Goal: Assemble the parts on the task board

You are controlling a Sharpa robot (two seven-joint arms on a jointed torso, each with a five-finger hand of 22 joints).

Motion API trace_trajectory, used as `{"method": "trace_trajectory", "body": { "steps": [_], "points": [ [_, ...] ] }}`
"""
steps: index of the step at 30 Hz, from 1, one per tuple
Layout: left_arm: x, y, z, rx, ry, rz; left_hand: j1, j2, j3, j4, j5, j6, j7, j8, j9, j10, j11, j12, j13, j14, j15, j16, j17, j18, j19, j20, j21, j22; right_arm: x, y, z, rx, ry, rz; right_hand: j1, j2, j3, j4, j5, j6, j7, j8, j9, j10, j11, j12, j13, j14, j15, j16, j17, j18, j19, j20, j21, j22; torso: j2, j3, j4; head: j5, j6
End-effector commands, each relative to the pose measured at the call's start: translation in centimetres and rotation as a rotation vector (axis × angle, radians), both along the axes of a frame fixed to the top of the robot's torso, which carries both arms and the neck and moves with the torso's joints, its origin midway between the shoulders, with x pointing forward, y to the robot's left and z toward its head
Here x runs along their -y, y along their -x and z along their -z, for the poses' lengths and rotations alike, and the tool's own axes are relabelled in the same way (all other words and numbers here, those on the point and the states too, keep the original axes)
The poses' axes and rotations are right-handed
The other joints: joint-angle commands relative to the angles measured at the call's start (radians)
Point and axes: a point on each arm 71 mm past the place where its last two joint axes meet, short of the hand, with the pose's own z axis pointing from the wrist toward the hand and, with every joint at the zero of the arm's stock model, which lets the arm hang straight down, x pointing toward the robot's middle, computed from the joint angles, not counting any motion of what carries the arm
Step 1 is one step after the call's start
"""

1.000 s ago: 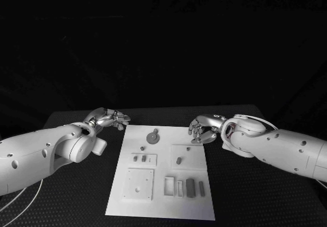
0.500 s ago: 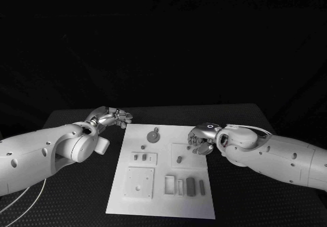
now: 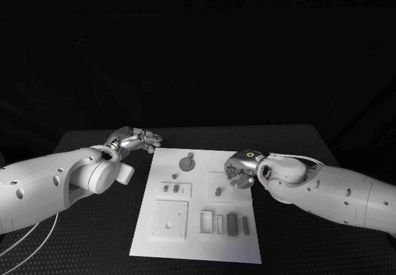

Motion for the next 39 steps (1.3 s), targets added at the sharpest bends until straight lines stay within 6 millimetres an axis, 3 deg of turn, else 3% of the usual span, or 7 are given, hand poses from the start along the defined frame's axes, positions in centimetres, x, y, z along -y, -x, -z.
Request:
{"method": "trace_trajectory", "body": {
  "steps": [1, 16, 39],
  "points": [
    [0.1, 0.0, -0.1, 0.008, 0.01, -0.001, 0.005, 0.004, -0.003, -0.002, -0.004, -0.001, 0.009, 0.005, 0.001, 0.001, 0.004, 0.001, -0.001, 0.006, 0.002, -0.005, 0.001, -0.009, 0.005, -0.018, -0.004, -0.001, -0.2, 0.1, 0.2, 0.021, 0.012, -0.008, 0.004, -0.005, 0.01, 0.0, -0.006, 0.003, 0.003, 0.006, 0.001, 0.004, 0.004, -0.007, 0.002, 0.009, -0.001, -0.004, 0.002, 0.007, 0.01, 0.0, -0.004, -0.001, 0.0, -0.0004, 0.0001, 0.002, -0.002],
    [0.1, 0.0, -0.1, 0.001, 0.008, -0.001, 0.005, 0.004, -0.003, -0.001, -0.001, -0.006, 0.012, 0.003, -0.001, -0.003, 0.005, -0.001, -0.001, 0.009, 0.001, -0.007, 0.004, -0.008, 0.008, -0.019, -0.006, -0.001, -0.8, 0.4, 1.3, 0.01, 0.054, -0.034, 0.043, 0.021, 0.068, -0.006, -0.006, 0.063, 0.003, 0.037, 0.015, 0.052, -0.01, -0.003, 0.017, 0.022, -0.011, -0.007, 0.026, 0.007, 0.028, -0.006, 0.0, 0.005, -0.001, 0.0015, -0.0015, 0.004, -0.006],
    [0.1, -0.1, 0.0, -0.004, 0.007, -0.002, 0.01, 0.004, -0.001, -0.004, 0.0, -0.009, 0.013, 0.002, -0.001, -0.005, 0.006, -0.001, -0.001, 0.013, 0.0, -0.008, 0.007, -0.007, 0.01, -0.019, -0.008, -0.001, -1.6, 1.2, 2.8, 0.054, 0.127, -0.067, 0.054, 0.015, 0.092, -0.029, -0.006, 0.1, -0.009, 0.048, 0.021, 0.085, -0.021, -0.008, 0.033, 0.035, -0.02, -0.006, 0.061, 0.007, 0.048, -0.015, 0.007, 0.017, -0.002, 0.0007, -0.0022, -0.004, -0.014]
  ]
}}
